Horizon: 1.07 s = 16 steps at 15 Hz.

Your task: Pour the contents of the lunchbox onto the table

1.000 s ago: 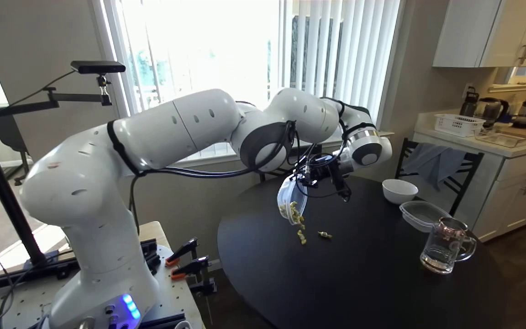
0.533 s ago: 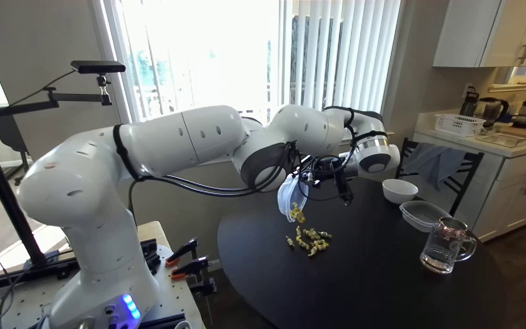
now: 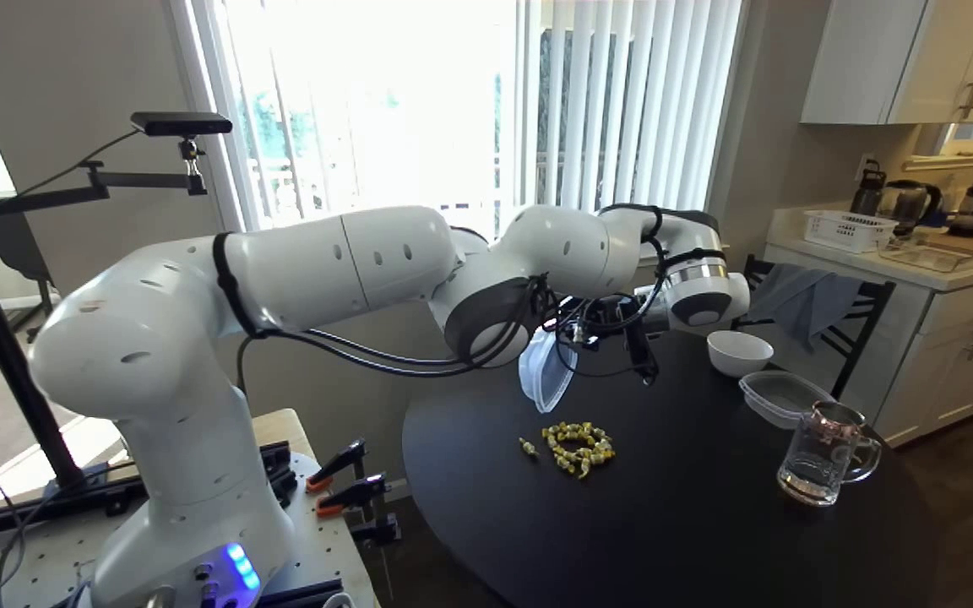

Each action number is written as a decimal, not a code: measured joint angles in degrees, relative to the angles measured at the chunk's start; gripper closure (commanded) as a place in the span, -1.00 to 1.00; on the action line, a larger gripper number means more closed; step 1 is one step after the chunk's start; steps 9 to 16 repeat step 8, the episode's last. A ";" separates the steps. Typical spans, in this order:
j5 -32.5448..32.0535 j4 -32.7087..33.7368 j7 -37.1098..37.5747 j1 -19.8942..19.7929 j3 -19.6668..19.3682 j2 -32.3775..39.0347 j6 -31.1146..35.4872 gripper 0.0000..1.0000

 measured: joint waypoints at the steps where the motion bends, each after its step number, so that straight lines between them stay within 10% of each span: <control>1: 0.00 0.18 0.01 0.02 -0.01 0.03 0.09 0.96; 16: -2.44 7.26 1.11 2.51 -0.93 1.50 2.32 0.96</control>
